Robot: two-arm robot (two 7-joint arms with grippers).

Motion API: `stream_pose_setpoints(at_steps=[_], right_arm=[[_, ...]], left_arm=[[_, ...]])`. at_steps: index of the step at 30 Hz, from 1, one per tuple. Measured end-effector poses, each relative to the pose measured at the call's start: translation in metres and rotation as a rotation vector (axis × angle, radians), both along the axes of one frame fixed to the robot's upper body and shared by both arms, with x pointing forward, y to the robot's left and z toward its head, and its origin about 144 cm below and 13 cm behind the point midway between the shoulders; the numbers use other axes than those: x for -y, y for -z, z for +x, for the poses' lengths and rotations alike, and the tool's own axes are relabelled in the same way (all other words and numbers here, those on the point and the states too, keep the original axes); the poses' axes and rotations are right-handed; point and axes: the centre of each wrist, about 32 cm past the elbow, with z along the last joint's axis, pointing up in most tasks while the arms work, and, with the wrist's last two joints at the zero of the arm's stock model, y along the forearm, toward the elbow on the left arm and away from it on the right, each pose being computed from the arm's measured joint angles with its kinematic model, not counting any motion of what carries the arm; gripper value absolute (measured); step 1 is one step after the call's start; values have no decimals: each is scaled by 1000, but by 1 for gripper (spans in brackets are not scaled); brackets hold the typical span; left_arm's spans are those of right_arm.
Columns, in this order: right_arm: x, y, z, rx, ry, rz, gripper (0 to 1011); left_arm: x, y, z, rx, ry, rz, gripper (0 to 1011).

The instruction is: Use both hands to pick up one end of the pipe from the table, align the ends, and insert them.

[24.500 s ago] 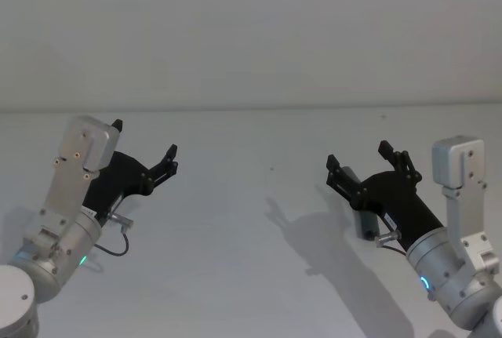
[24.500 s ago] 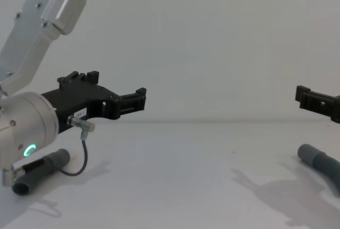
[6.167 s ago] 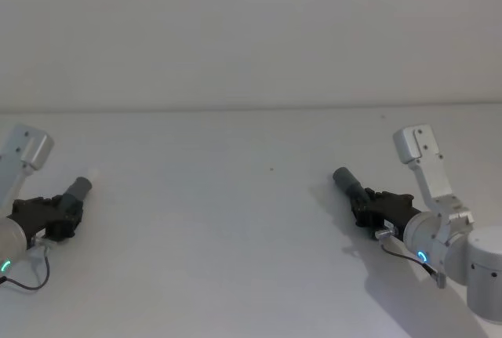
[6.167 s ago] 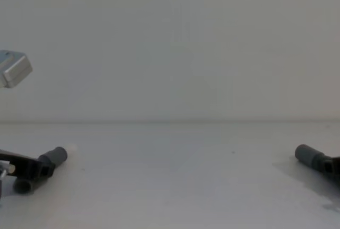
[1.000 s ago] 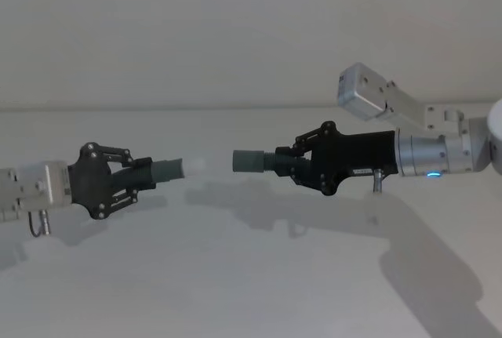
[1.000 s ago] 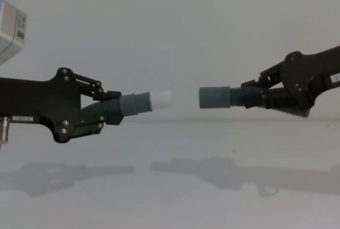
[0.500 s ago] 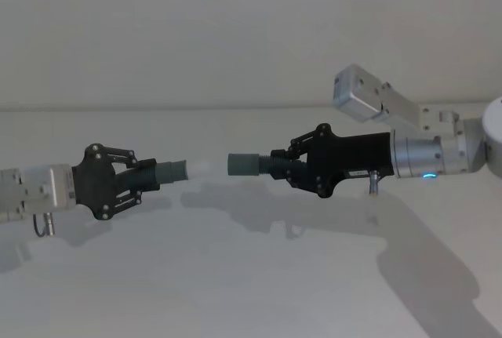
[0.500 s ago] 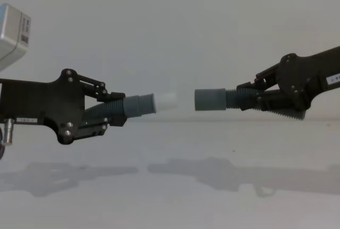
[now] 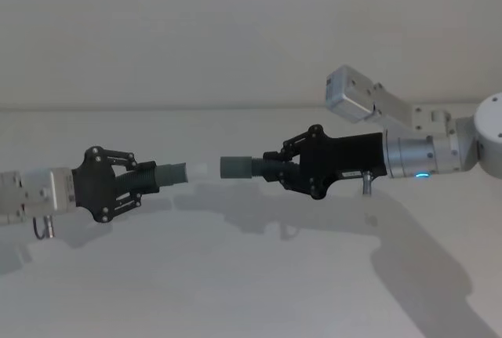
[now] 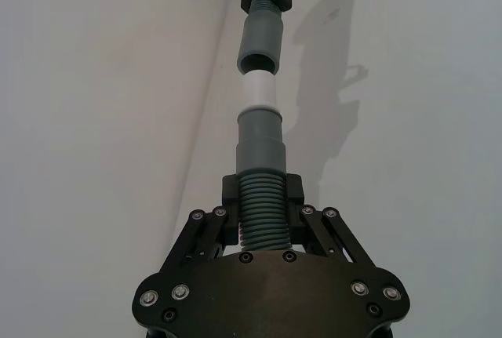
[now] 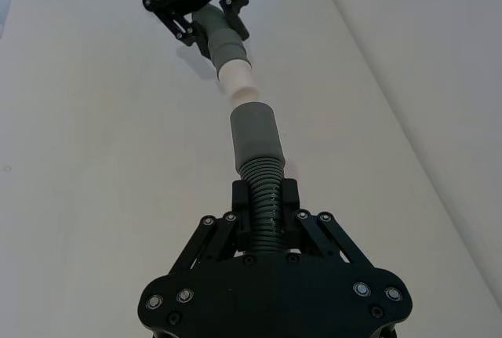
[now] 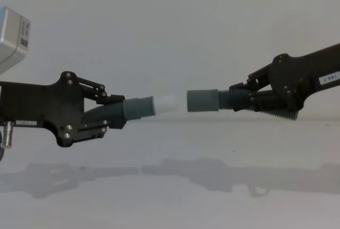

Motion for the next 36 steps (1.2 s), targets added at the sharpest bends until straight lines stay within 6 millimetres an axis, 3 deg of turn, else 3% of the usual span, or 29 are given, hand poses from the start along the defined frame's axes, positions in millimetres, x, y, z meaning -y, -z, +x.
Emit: stream_pose_setpoints(at_steps=[36], right_arm=[[-11, 1, 4, -33, -36, 0, 213]], left_arm=[[1, -1, 0, -7, 0, 5, 304]])
